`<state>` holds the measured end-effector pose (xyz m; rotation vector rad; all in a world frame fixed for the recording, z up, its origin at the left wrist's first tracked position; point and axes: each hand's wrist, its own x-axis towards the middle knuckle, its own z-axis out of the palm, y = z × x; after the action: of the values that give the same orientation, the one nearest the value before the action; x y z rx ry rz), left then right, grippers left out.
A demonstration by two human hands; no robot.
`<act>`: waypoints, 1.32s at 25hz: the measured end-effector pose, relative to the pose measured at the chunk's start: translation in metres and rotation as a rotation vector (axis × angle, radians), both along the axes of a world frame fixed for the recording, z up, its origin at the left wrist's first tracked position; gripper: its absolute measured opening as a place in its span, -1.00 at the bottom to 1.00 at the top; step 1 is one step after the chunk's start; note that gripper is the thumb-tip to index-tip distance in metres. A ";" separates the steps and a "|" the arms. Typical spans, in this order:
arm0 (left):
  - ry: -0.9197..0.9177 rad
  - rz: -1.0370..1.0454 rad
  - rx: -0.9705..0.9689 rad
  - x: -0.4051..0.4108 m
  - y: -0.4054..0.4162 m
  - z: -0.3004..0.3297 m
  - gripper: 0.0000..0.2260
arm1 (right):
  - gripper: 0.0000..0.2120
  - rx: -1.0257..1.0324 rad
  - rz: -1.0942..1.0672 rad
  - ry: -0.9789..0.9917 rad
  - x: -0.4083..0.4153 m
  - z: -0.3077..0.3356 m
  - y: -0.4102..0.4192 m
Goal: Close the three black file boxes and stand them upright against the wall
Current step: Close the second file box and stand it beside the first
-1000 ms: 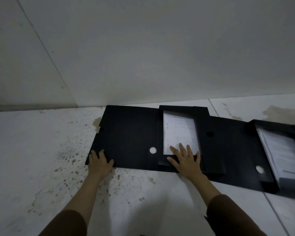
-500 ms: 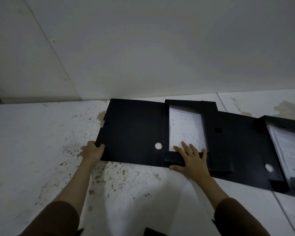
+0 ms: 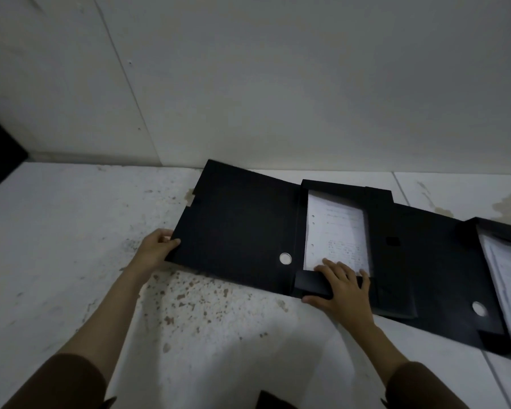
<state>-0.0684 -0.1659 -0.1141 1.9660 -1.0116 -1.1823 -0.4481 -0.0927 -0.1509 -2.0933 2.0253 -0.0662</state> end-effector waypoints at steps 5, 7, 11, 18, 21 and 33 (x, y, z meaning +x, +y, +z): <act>0.053 0.073 -0.269 0.010 0.022 0.039 -0.91 | -0.31 0.009 0.050 -0.056 0.033 0.006 -0.003; 0.080 0.204 -0.363 0.016 0.035 0.054 -0.90 | -0.33 0.018 0.095 -0.083 0.058 0.008 -0.002; 0.120 0.458 -0.578 0.020 0.073 0.078 -0.92 | -0.34 0.061 0.213 -0.126 0.113 0.008 0.006; 0.080 0.298 -0.800 -0.026 0.112 0.103 -0.80 | -0.54 0.234 0.266 -0.604 0.148 0.044 0.000; 0.046 0.031 -0.783 -0.055 0.114 0.104 -0.68 | -0.66 0.175 0.140 -1.032 0.149 0.095 -0.010; -0.358 -0.685 -0.382 -0.115 0.085 0.027 -0.52 | -0.38 0.057 -0.051 -1.068 0.070 0.123 -0.013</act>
<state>-0.1835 -0.0813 -0.0876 1.5870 -2.0415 -0.8651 -0.3779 -0.1057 -0.0275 -1.4285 1.3591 -0.8994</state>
